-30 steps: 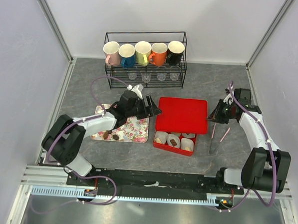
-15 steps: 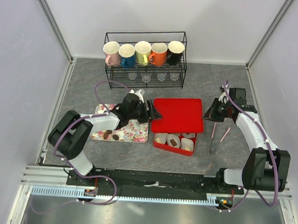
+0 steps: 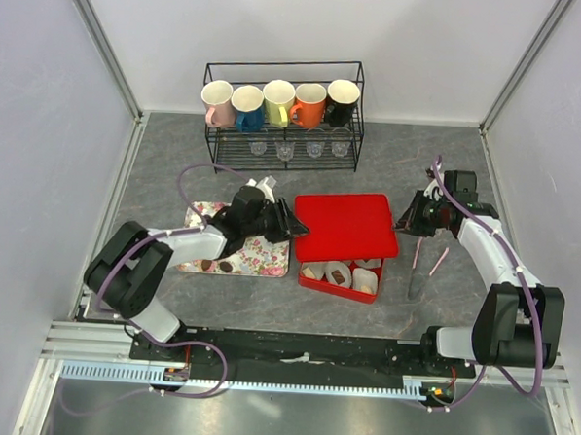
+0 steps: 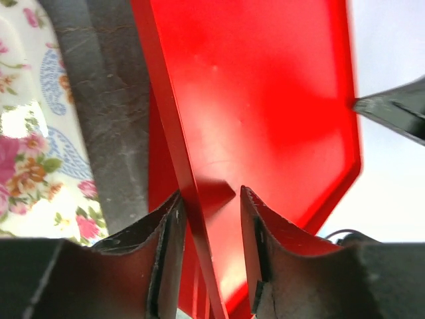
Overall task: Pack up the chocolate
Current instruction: Adjust the box lid.
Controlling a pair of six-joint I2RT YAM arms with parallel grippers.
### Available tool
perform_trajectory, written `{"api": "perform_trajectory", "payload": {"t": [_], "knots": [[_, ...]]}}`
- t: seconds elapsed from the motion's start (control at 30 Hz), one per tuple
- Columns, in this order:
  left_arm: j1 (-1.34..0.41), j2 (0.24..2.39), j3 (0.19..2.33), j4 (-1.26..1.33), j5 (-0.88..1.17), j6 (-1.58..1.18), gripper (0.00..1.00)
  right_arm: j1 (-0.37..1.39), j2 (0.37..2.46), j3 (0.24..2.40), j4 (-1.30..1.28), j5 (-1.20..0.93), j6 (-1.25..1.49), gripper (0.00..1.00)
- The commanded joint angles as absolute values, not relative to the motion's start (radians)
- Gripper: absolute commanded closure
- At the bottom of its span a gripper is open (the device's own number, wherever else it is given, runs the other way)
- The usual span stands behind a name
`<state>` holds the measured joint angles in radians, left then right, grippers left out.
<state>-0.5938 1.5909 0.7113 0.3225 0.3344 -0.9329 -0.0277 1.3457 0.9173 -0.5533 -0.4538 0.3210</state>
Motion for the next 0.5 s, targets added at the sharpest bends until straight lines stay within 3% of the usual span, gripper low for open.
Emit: {"api": "perform_trajectory", "payload": {"t": [0.0, 0.47], "knots": [[-0.591, 1.482, 0.684, 0.449, 0.374, -1.003, 0.57, -0.012, 1.336, 0.923, -0.512, -0.514, 0.331, 1.00], [-0.588, 1.319, 0.644, 0.552, 0.387, -1.088, 0.54, -0.006, 1.250, 0.951, -0.483, -0.569, 0.345, 1.00]]}}
